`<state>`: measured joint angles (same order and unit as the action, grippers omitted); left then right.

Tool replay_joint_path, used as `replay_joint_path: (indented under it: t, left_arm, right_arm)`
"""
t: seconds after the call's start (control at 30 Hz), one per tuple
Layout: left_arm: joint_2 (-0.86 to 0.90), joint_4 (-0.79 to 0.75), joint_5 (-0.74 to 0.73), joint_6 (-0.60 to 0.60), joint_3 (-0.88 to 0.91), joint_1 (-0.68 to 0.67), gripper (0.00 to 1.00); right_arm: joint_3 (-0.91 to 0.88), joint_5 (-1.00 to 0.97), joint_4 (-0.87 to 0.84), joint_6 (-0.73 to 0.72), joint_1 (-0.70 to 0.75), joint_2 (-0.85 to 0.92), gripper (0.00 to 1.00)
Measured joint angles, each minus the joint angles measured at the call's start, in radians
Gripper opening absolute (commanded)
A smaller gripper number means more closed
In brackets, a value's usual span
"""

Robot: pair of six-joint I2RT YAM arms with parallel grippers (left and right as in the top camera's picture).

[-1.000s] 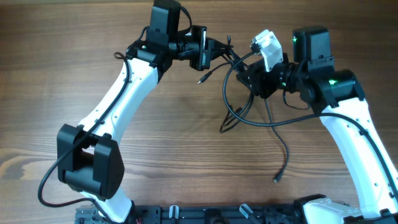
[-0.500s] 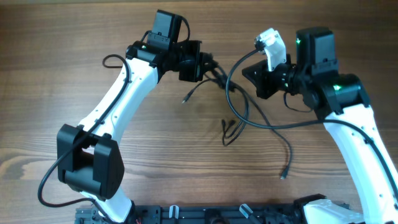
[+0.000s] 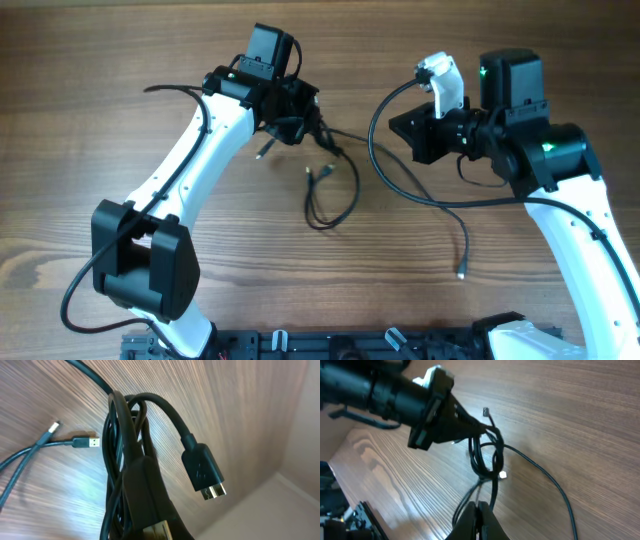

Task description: Untangle cables

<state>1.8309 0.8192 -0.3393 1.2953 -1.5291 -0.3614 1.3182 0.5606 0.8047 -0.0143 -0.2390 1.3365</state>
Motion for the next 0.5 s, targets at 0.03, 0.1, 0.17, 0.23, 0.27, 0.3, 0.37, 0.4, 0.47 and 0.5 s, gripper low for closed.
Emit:
replay_joint_path:
  t: [0.03,0.1,0.17,0.23,0.27,0.3,0.37,0.4,0.47,0.5]
  left_arm:
    - [0.000,0.011,0.029,-0.012,0.000,0.000,0.04]
    - [0.000,0.025,0.072,-0.033,0.000,0.000,0.04]
    - [0.000,0.027,0.105,-0.064,0.000,0.000,0.04]
    - [0.000,0.031,0.124,-0.092,0.000,0.000,0.04]
    - [0.000,0.034,0.128,-0.100,0.000,0.000,0.04]
    - [0.000,0.036,0.135,-0.105,0.000,0.000,0.04]
    - [0.000,0.038,0.149,-0.114,0.000,0.000,0.04]
    - [0.000,0.038,0.159,-0.116,0.000,0.000,0.04]
    - [0.000,0.038,0.171,-0.120,0.000,0.000,0.04]
    - [0.000,0.038,0.174,-0.121,0.000,0.000,0.04]
  right_arm:
    - [0.000,0.001,-0.008,-0.013,0.000,0.000,0.04]
    - [0.000,0.001,-0.017,-0.031,0.000,0.000,0.04]
    - [0.002,0.001,-0.021,-0.050,0.007,0.000,0.04]
    - [0.014,0.003,-0.027,-0.074,0.027,0.000,0.04]
    - [0.021,0.004,-0.028,-0.084,0.038,0.000,0.04]
    - [0.027,0.005,-0.029,-0.096,0.047,0.000,0.04]
    - [0.039,0.008,-0.033,-0.129,0.080,-0.001,0.04]
    - [0.039,0.008,-0.035,-0.146,0.097,-0.001,0.04]
    - [0.039,0.006,-0.036,-0.172,0.117,-0.001,0.04]
    - [0.039,-0.004,-0.036,-0.188,0.129,-0.001,0.04]
